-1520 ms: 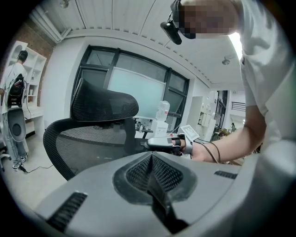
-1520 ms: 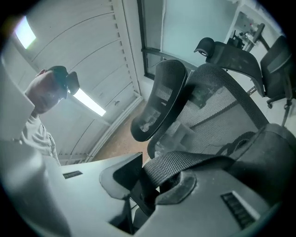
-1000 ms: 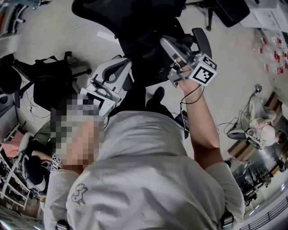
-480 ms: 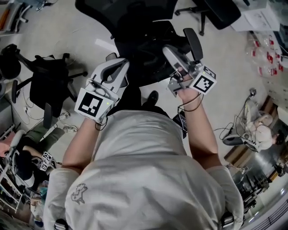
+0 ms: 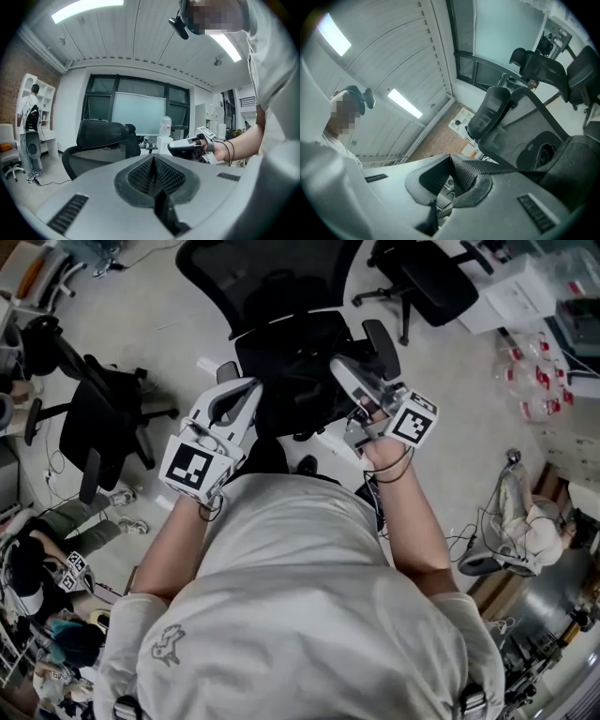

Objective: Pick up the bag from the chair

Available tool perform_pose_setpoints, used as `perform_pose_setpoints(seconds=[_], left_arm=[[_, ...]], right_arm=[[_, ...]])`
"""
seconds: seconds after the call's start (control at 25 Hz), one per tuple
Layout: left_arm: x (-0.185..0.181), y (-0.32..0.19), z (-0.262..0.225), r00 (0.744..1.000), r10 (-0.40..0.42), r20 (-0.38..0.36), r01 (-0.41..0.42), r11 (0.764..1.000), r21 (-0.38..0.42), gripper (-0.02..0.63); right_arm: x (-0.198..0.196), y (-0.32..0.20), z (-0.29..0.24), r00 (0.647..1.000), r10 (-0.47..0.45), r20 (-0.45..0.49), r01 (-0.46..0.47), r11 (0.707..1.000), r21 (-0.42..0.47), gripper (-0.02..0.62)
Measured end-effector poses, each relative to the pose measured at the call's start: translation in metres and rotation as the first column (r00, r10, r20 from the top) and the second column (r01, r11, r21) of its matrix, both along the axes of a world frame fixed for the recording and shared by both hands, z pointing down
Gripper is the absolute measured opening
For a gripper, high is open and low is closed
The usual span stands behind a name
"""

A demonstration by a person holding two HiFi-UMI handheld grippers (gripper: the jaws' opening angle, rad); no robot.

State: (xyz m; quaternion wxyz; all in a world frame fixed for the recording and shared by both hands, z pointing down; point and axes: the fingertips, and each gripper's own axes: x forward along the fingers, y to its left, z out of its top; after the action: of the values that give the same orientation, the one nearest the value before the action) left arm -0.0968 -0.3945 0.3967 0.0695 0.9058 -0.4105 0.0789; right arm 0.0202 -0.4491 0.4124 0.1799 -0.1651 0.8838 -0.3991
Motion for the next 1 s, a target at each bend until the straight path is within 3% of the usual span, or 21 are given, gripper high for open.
perform_pose_setpoints(seconds=[0.32,0.76,1.0], left_arm=[[0.022,0.057,-0.022,0.999,-0.038,0.016,0.037,0.997,0.074,0.011],[0.046,0.147,-0.027,0.998,-0.065,0.008,0.065,0.996,0.058,0.011],[0.038,0.162,-0.044,0.998,-0.054,0.015,0.053,0.995,0.086,0.011]], right_arm=[[0.026,0.063,-0.013,0.999,-0.046,-0.024,0.046,0.999,0.013,0.034],[0.063,0.148,-0.019,0.996,-0.081,-0.037,0.081,0.997,-0.016,0.034],[0.061,0.177,-0.029,0.995,-0.083,-0.049,0.083,0.997,0.002,0.034]])
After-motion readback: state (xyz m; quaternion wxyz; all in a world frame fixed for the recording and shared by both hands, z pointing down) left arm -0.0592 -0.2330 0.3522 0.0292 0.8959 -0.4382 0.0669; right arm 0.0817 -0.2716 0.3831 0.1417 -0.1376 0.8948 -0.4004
